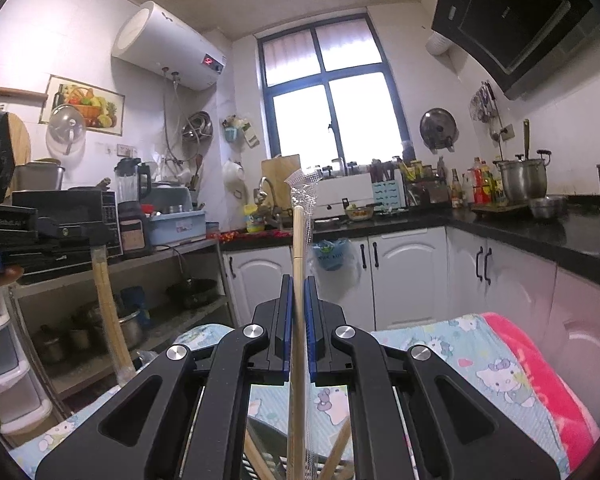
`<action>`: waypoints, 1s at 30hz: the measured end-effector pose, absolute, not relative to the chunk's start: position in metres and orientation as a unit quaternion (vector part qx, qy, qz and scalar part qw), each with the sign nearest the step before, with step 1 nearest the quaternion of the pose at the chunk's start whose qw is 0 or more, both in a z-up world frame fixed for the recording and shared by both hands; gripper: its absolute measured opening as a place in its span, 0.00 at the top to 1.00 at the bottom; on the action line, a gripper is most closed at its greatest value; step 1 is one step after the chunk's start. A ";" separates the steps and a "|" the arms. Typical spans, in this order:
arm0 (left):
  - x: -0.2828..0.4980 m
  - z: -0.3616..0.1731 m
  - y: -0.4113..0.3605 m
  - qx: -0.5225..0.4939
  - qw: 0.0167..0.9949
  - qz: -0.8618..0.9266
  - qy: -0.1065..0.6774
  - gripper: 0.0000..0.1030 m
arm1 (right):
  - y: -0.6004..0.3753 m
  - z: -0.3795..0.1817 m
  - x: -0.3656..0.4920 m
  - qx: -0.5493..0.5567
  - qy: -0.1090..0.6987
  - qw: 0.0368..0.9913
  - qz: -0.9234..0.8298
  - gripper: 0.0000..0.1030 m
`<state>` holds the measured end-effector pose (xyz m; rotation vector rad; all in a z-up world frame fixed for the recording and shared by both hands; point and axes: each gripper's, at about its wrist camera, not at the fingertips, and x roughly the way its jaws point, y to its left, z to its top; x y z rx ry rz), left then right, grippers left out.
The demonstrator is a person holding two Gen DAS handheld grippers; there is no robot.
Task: Organize utensils
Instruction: 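Lower both held chopsticks down into the holder slots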
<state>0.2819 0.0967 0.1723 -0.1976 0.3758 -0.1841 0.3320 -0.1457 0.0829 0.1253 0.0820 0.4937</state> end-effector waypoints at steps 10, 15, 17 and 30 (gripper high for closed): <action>0.289 0.148 0.100 -0.109 0.970 -0.092 0.198 0.99 | -0.146 0.060 0.339 0.070 0.053 0.968 0.235 0.94; 0.290 0.139 0.098 -0.111 0.969 -0.095 0.200 0.99 | -0.147 0.055 0.342 0.073 0.048 0.971 0.223 0.94; 0.290 0.136 0.097 -0.111 0.969 -0.096 0.201 0.99 | -0.147 0.053 0.340 0.067 0.037 0.973 0.217 0.94; 0.290 0.117 0.094 -0.118 0.961 -0.102 0.227 0.98 | -0.151 0.029 0.325 0.066 0.046 0.972 0.222 0.88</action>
